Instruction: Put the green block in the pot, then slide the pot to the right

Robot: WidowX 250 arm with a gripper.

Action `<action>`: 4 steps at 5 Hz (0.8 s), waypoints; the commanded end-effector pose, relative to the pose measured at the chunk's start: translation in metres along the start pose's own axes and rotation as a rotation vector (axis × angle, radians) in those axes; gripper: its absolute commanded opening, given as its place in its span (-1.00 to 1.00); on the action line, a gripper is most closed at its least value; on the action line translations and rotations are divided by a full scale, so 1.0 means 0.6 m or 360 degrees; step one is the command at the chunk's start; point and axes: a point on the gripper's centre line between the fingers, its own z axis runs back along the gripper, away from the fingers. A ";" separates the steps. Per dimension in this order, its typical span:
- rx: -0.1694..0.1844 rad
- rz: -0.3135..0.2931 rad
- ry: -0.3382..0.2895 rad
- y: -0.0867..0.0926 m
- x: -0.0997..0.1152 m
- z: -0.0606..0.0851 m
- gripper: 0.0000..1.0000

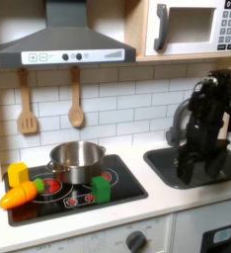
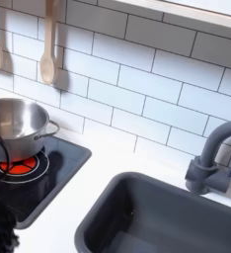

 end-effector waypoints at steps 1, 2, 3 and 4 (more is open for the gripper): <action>0.0027 0.0016 -0.0003 0.030 0.037 -0.010 1.00; 0.0039 0.0036 -0.0018 0.045 0.055 -0.012 1.00; 0.0043 0.0053 -0.0018 0.058 0.072 -0.017 1.00; 0.0041 0.0091 -0.0023 0.073 0.091 -0.021 1.00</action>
